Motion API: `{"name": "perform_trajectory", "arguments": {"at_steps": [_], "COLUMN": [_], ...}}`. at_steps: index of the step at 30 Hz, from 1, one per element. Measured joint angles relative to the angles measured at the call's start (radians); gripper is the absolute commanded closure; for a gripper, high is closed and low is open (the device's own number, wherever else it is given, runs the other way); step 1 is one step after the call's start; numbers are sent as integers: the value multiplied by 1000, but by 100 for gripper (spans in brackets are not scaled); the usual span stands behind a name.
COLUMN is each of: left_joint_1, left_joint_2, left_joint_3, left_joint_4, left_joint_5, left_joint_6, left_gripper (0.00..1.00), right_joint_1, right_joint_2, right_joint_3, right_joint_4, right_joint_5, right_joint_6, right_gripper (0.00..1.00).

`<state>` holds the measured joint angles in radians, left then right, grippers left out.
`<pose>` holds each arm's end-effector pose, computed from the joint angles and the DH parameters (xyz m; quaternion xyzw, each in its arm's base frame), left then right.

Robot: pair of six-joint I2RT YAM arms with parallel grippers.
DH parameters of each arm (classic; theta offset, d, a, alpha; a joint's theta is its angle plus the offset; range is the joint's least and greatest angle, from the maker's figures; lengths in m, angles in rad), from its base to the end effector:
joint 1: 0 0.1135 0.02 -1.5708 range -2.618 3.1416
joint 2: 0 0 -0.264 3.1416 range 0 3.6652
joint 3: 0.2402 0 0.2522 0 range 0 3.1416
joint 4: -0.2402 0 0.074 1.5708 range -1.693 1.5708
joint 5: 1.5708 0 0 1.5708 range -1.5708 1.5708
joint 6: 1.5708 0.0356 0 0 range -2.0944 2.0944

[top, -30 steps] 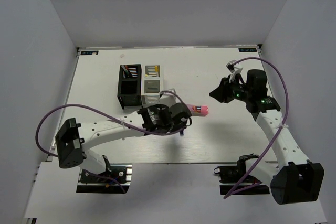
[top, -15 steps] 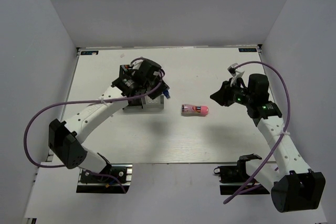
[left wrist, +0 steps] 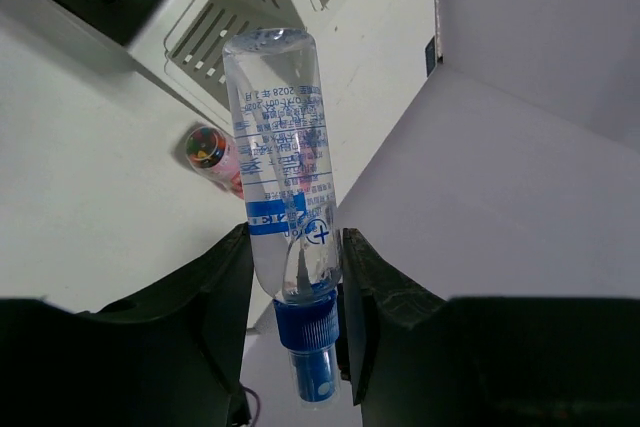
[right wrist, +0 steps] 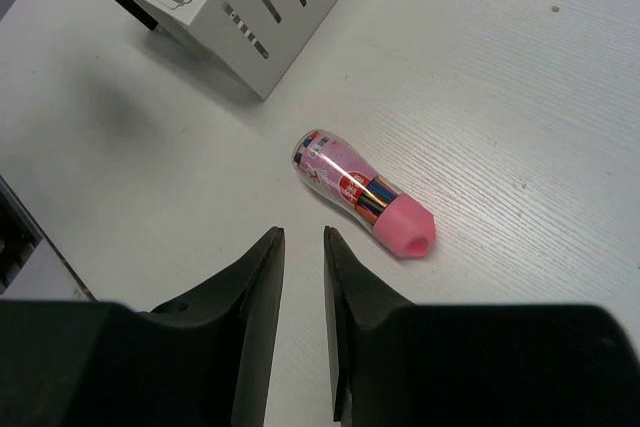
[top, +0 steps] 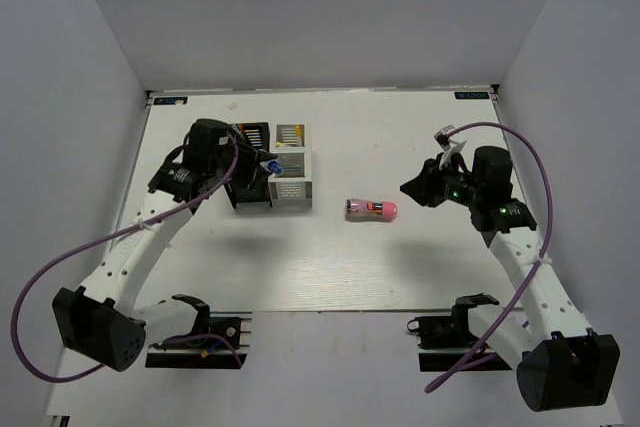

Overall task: Sort the stationery into containers
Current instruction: Place the stationery in the storage box.

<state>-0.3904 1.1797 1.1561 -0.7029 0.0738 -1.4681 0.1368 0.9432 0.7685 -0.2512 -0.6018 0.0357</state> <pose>0.2279 -0.0966 0.3390 -0.4548 0.7902 -0.3482 0.2181 0.2060 0.0487 0.3010 -0.2009 0.7937 0.2928 0.4940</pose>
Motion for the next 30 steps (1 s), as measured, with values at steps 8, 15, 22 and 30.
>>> {"name": "perform_trajectory", "arguments": {"at_steps": [8,15,22,30], "left_joint_1": [89,167,207,232], "left_joint_2": [54,58,58,57], "left_joint_3": [-21,-25,-79,-151], "left_joint_4": [52,71,94,102], "left_joint_5": [95,128,145,162], "left_joint_6": [-78,-106,-118,-121], "left_gripper": [100,100,100,85], "right_joint_1": [0,0,0,0], "right_joint_2": [-22,-37,-40,-40], "right_joint_3": [-6,-16,-21,-21], "right_joint_4": [2,8,8,9], "right_joint_5": [0,0,0,0], "right_joint_6": [3,8,10,10], "right_gripper": [71,71,71,71]}}
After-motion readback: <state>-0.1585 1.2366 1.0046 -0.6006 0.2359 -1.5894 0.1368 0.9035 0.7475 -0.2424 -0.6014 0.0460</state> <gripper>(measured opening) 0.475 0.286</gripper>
